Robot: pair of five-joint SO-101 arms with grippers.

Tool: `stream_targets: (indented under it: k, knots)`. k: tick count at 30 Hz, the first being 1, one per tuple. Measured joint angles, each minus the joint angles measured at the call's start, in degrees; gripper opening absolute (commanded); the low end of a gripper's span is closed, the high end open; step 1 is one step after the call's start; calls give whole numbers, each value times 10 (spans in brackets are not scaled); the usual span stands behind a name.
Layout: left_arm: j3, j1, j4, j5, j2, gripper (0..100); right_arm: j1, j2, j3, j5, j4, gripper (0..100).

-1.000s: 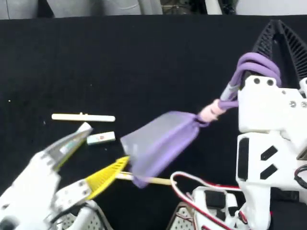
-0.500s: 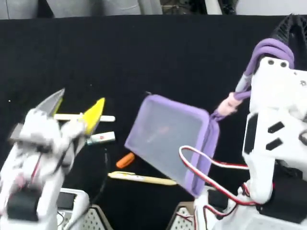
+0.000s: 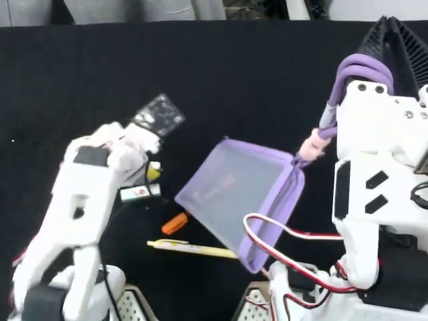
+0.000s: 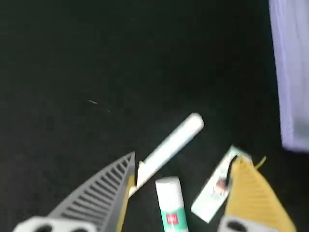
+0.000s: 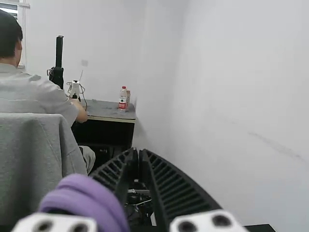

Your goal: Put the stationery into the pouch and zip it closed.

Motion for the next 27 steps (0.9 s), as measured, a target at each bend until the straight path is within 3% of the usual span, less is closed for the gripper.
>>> stream_targets:
  k: [6,16,24,27]
  knots:
    - [-63,-17,-59,-47,166,306,0,0,0,0,0,11]
    - [-225,-29,-56,-52,379,300,0,1,0,0,0,11]
    - [-316,-18,19,-52,457,41,0,1,0,0,0,11]
    - [-352,-17,52,-52,484,41,0,1,0,0,0,11]
